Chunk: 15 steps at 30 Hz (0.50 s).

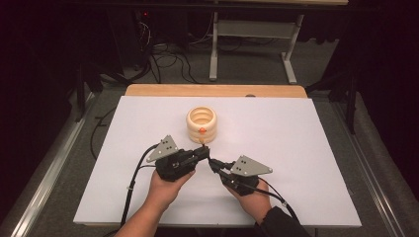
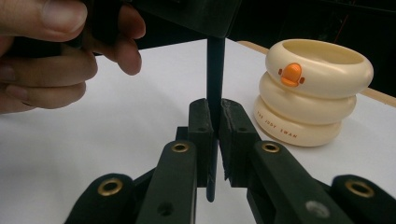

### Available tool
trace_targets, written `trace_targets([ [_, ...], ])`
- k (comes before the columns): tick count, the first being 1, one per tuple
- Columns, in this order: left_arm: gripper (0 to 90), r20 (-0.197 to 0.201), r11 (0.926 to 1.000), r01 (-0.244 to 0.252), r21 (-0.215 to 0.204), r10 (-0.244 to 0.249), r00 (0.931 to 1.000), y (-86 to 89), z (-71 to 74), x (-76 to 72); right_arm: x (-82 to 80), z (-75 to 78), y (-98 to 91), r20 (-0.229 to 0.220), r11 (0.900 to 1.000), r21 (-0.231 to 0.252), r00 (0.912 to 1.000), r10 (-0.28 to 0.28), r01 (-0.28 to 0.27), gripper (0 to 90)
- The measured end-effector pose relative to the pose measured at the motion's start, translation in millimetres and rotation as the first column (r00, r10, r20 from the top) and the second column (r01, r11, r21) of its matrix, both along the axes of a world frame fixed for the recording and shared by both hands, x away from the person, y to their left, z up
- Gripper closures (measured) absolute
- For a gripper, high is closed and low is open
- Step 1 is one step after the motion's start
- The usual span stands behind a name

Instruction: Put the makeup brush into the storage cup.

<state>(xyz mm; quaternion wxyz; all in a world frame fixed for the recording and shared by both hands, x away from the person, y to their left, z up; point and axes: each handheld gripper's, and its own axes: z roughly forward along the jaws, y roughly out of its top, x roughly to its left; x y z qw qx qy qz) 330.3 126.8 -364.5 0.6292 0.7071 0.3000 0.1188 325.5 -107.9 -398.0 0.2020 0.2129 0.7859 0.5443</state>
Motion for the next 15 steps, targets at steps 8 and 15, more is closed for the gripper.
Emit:
trace_targets([
  [8, 83.6, 0.004, 1.0000, 0.001, 0.002, -0.001, 1.0000, -0.1, 0.1, -0.4, -0.1, 0.0, 0.0, 0.001, 1.0000, 0.001, 1.0000, 0.001, -0.001, 85.2],
  [15, 83.6, 0.006, 1.0000, 0.001, 0.004, -0.001, 1.0000, -0.4, -0.1, -0.4, 0.1, 0.1, -0.2, -0.004, 1.0000, 0.005, 1.0000, -0.002, 0.002, 83.0],
])
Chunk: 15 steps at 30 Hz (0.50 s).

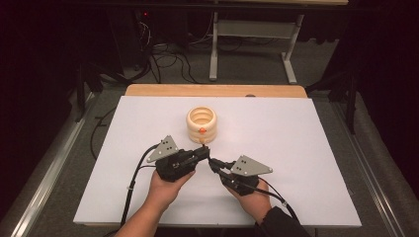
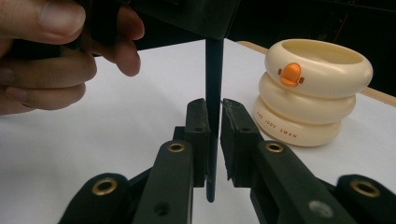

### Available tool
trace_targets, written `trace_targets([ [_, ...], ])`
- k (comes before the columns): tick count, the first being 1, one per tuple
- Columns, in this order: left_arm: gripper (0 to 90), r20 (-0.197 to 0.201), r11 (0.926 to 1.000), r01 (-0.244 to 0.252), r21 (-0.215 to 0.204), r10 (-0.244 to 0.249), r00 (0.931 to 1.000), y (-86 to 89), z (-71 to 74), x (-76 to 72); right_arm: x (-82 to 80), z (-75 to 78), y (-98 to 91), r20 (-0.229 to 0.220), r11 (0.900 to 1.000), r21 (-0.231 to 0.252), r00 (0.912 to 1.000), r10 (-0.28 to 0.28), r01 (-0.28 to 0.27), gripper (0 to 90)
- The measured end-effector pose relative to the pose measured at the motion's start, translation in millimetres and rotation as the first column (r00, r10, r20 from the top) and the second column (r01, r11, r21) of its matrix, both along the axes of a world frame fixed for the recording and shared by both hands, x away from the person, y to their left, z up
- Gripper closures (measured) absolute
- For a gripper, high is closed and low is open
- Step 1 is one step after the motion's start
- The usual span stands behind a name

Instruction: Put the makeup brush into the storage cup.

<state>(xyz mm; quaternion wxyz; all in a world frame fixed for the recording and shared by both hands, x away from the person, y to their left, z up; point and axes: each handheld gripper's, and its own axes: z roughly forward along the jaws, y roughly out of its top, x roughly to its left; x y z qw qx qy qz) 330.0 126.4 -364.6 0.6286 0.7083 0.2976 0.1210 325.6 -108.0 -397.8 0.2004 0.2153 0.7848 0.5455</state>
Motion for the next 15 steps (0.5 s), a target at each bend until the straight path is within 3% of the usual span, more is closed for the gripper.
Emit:
trace_targets([
  [15, 83.6, 0.006, 0.9999, -0.011, 0.005, 0.011, 0.9999, 0.2, -0.2, 0.1, -0.1, 0.5, 1.7, -0.013, 0.9999, 0.015, 0.9999, -0.001, 0.001, 62.5],
])
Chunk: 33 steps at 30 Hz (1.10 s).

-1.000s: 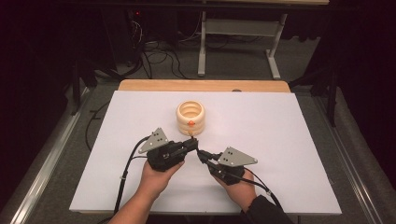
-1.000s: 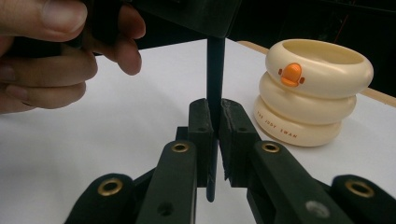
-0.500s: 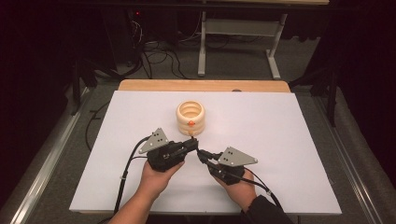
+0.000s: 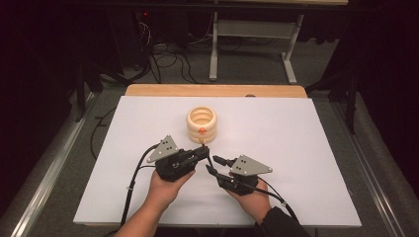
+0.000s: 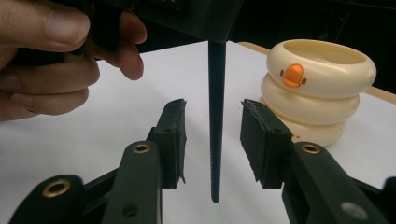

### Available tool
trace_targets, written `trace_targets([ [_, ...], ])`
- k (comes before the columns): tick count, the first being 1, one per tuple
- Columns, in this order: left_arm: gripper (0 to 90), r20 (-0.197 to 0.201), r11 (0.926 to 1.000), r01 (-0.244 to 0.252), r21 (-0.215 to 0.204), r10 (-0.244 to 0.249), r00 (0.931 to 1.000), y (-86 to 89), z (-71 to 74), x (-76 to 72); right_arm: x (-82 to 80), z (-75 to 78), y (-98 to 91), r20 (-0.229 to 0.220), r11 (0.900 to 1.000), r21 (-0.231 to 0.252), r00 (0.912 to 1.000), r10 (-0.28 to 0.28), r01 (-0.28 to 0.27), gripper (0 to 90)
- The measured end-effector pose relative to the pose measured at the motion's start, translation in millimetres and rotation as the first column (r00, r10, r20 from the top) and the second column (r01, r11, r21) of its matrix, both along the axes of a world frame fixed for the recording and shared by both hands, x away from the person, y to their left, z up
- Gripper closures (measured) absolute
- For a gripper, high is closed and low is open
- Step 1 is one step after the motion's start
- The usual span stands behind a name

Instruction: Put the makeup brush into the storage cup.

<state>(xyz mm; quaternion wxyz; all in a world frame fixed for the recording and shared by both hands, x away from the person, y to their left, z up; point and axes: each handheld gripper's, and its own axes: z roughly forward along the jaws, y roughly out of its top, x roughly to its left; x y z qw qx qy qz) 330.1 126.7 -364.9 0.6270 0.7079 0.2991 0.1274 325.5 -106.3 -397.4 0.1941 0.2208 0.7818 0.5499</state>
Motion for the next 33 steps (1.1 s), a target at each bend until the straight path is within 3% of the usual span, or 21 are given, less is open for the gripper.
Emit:
trace_targets([
  [8, 83.6, 0.007, 0.9999, -0.015, 0.005, 0.015, 0.9999, 2.6, 1.2, 0.1, 0.4, 0.1, 0.2, 0.000, 1.0000, 0.009, 1.0000, 0.002, -0.002, 53.9],
  [33, 83.6, 0.040, 0.9961, -0.079, 0.037, 0.078, 0.9962, 12.2, 2.6, 2.2, 3.9, 2.5, -4.2, -0.029, 0.9992, 0.038, 0.9995, -0.012, 0.013, 43.9],
])
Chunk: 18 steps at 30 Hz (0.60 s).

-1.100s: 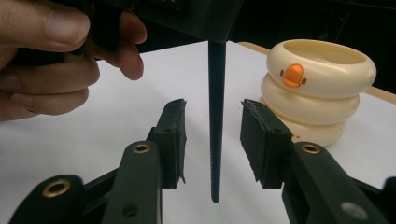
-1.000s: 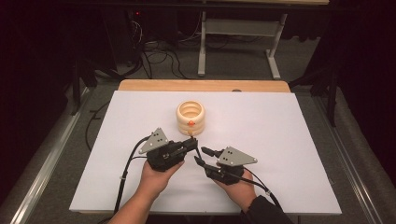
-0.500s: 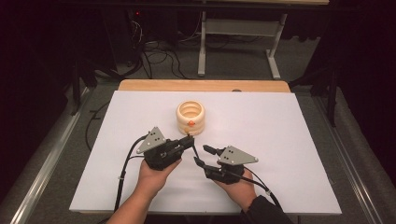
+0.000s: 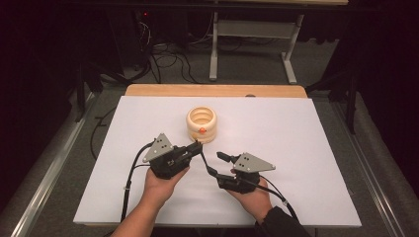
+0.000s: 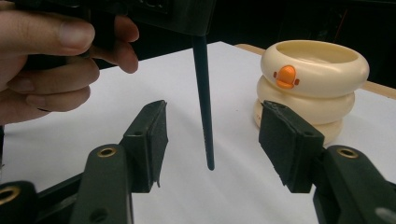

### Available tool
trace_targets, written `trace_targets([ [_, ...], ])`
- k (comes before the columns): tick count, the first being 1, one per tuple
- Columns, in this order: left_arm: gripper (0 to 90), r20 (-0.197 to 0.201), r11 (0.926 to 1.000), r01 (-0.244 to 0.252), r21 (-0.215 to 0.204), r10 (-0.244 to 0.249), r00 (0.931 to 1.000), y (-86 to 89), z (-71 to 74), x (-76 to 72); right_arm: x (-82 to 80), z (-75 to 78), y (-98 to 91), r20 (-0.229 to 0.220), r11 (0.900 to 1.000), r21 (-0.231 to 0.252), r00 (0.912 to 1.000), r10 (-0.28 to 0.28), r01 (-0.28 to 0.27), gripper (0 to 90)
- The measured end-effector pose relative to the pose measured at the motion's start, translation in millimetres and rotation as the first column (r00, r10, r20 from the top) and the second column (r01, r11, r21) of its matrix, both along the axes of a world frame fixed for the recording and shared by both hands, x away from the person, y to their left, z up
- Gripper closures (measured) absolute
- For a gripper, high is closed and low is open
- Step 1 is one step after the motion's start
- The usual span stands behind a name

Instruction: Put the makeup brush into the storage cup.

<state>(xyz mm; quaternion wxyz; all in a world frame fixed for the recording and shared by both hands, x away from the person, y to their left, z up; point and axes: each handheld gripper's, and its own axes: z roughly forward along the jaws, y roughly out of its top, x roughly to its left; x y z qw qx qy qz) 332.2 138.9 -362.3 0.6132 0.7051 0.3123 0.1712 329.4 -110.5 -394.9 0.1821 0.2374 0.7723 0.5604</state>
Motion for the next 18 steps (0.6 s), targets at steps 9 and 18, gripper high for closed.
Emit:
trace_targets([
  [9, 83.6, 0.015, 0.9992, -0.029, 0.027, 0.029, 0.9995, 4.7, 0.2, 1.4, 2.5, 0.0, -2.0, -0.014, 0.9999, 0.003, 0.9998, -0.011, 0.011, 37.2],
  [18, 83.6, 0.024, 0.9973, -0.061, 0.040, 0.060, 0.9979, 10.6, 1.2, 3.0, 6.5, 1.1, -6.5, -0.035, 0.9994, 0.024, 0.9991, -0.025, 0.026, 25.4],
])
